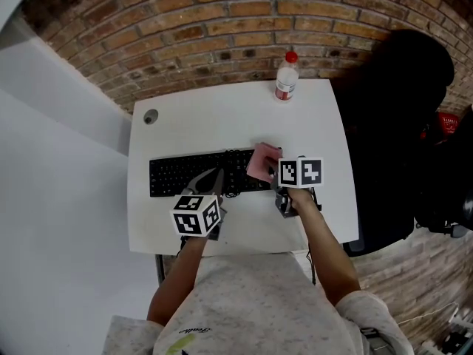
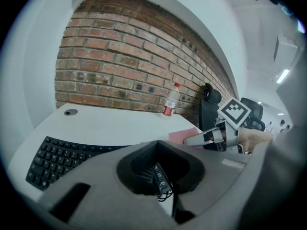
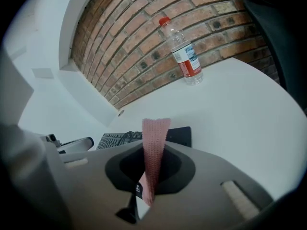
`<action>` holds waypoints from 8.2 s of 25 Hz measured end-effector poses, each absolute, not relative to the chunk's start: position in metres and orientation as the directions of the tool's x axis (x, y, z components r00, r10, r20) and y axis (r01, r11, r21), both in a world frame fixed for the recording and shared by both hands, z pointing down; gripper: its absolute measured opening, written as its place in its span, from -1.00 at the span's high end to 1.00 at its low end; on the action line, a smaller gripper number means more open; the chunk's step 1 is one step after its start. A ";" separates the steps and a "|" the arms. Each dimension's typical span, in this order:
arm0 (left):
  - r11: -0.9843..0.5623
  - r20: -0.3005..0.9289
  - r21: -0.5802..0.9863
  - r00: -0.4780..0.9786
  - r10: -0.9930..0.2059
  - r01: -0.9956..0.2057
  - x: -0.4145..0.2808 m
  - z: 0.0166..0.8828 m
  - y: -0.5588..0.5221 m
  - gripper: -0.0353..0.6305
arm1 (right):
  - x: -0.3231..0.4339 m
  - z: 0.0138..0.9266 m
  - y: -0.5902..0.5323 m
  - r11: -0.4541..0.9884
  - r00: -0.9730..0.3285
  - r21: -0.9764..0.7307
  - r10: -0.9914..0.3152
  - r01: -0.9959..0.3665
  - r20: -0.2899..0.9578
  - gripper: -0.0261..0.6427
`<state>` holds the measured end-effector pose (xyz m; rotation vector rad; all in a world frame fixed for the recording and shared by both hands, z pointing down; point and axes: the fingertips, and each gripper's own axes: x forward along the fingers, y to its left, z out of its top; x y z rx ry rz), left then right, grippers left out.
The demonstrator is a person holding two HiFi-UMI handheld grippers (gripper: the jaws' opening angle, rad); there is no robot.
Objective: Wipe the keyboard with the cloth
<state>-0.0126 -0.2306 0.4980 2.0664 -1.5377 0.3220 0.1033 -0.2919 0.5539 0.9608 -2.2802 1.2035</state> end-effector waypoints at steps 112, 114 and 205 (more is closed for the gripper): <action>-0.264 0.500 0.317 0.397 -0.770 -0.911 -0.173 0.515 -0.137 0.90 | -0.132 0.556 -0.175 0.441 -0.766 -0.627 -0.377 -0.642 0.520 0.85; -0.272 0.497 0.316 0.403 -0.768 -0.909 -0.165 0.515 -0.140 0.90 | -0.124 0.555 -0.178 0.437 -0.764 -0.627 -0.385 -0.645 0.518 0.85; -0.406 0.452 0.324 0.517 -0.727 -0.855 0.074 0.507 -0.206 0.90 | 0.165 0.533 -0.230 0.368 -0.671 -0.585 -0.575 -0.723 0.468 0.85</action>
